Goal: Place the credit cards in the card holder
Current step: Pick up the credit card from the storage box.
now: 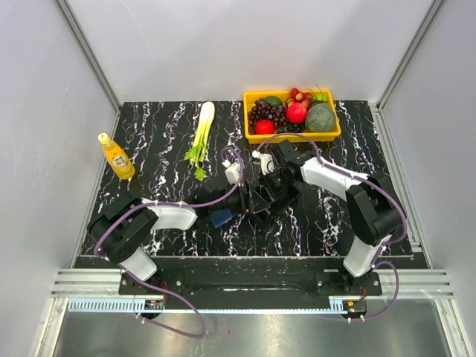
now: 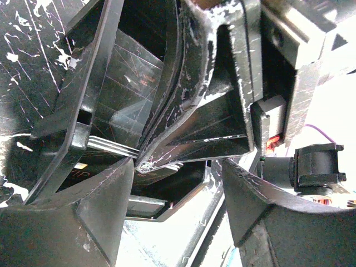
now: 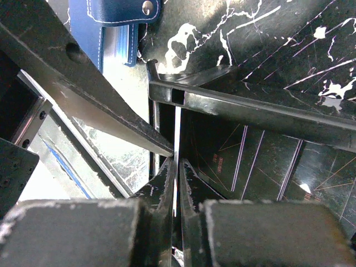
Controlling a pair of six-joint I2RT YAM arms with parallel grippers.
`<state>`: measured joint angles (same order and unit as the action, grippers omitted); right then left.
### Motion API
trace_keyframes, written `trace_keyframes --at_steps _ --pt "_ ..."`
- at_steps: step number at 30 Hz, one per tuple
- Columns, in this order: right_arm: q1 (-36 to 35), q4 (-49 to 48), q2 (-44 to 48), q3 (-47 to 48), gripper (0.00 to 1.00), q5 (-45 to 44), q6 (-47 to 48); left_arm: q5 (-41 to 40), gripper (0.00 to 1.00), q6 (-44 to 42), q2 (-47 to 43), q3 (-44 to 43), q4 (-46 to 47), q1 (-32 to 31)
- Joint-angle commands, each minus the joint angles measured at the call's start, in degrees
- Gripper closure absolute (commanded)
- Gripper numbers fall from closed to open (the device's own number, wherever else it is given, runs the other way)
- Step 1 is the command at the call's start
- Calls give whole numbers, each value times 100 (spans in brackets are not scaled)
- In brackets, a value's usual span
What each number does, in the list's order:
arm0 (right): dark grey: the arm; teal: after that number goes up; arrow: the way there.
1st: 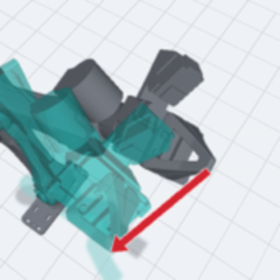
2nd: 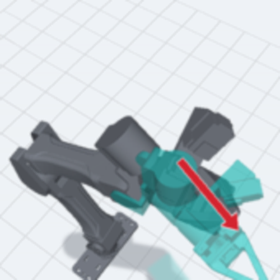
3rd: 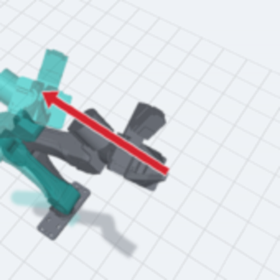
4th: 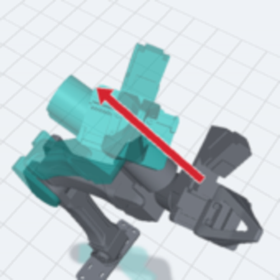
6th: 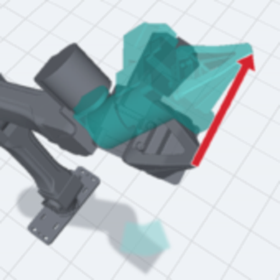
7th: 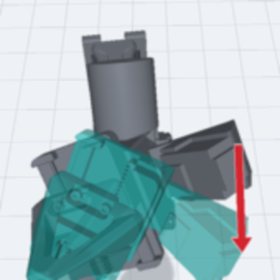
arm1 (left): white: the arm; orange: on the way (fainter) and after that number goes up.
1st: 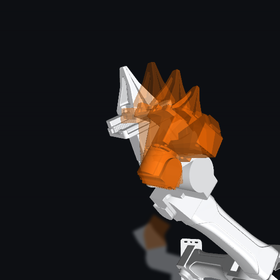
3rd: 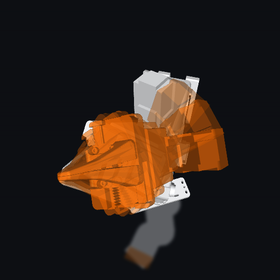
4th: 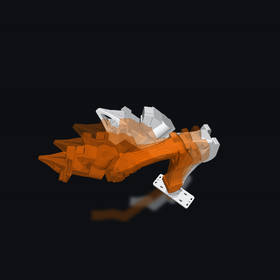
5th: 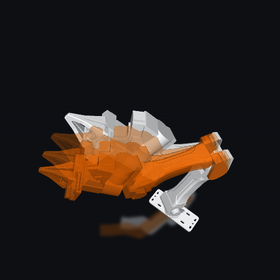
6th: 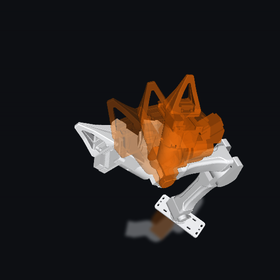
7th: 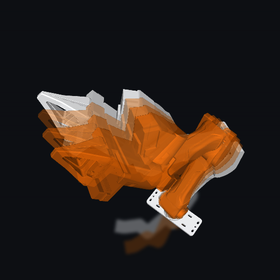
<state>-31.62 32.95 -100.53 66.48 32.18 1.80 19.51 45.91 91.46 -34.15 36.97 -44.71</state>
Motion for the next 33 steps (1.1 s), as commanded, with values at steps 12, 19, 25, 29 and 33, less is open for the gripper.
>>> trace_keyframes --at_steps 12,19,25,29,33 --pt "-3 -8 174 -56 89 174 -57 -465 32 -65 -497 -65 487 32" --pt "-11 -8 227 -47 87 200 -57 -290 34 -3 -269 -197 513 67" --pt "-11 -8 245 -12 86 157 -57 -307 35 58 -269 -74 504 59" --pt "-11 -17 201 -21 86 156 -66 -290 35 58 -322 -30 495 50" --pt "-11 -52 183 -47 86 104 -92 -386 36 93 -409 66 539 59"
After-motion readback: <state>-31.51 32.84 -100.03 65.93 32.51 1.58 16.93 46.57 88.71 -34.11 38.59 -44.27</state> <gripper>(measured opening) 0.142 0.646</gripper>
